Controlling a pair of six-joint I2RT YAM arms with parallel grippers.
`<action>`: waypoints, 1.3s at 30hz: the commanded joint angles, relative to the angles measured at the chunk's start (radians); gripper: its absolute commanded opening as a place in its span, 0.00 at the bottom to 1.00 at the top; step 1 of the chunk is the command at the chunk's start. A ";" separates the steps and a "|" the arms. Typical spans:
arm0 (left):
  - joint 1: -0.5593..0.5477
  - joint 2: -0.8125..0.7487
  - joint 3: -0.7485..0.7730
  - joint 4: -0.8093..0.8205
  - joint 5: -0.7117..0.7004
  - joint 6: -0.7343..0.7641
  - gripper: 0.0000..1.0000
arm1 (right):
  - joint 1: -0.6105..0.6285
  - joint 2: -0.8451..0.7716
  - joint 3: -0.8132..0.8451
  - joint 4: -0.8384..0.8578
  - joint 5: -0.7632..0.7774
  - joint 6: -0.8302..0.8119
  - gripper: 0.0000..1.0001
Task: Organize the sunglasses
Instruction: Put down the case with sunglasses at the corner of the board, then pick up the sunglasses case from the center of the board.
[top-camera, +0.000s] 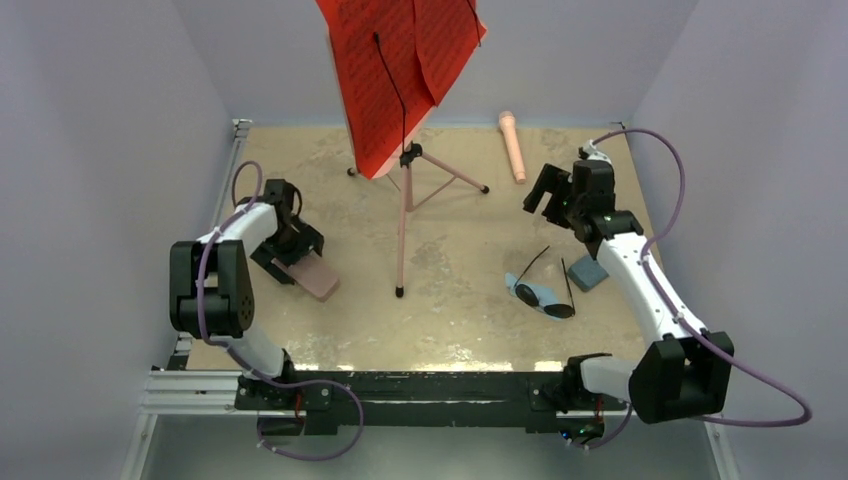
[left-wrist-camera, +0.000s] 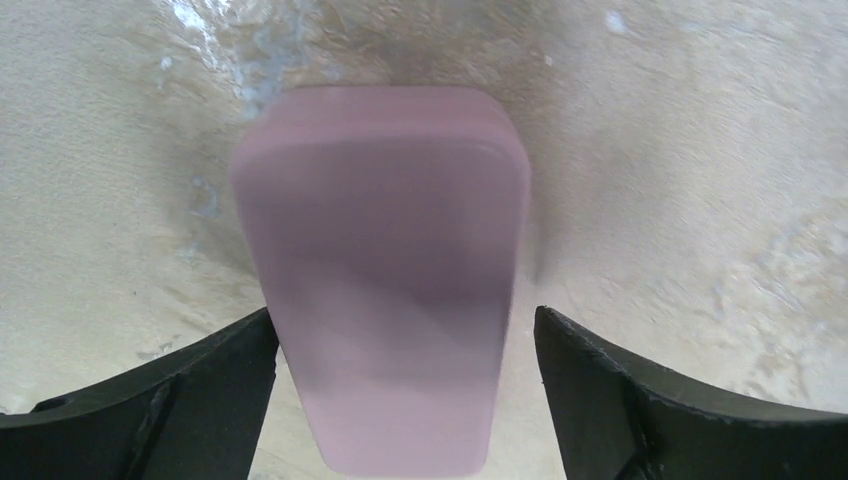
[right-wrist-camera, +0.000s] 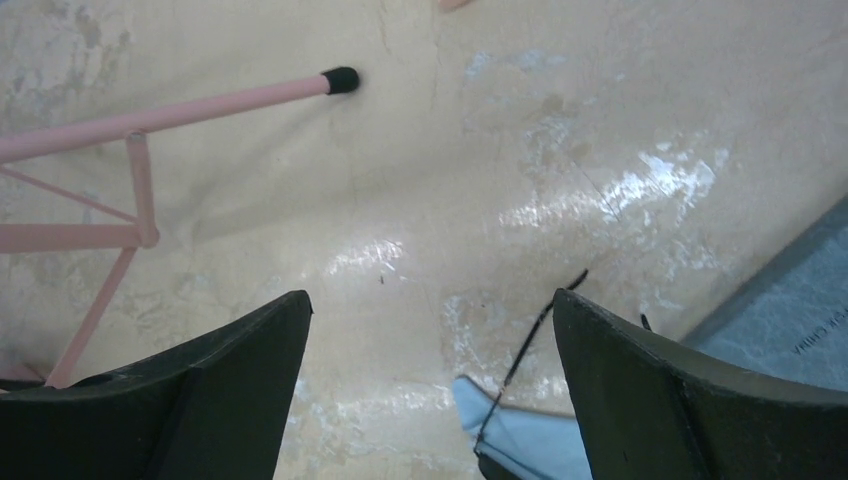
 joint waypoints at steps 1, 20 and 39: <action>0.001 -0.147 0.038 -0.015 0.049 0.032 1.00 | -0.044 -0.045 -0.024 -0.080 -0.017 0.005 0.96; -0.182 -0.657 -0.372 0.111 0.460 0.043 1.00 | -0.431 0.225 0.020 -0.268 0.274 0.135 0.99; -0.182 -0.707 -0.371 0.052 0.416 0.077 1.00 | -0.432 0.420 0.081 -0.248 0.151 0.090 0.55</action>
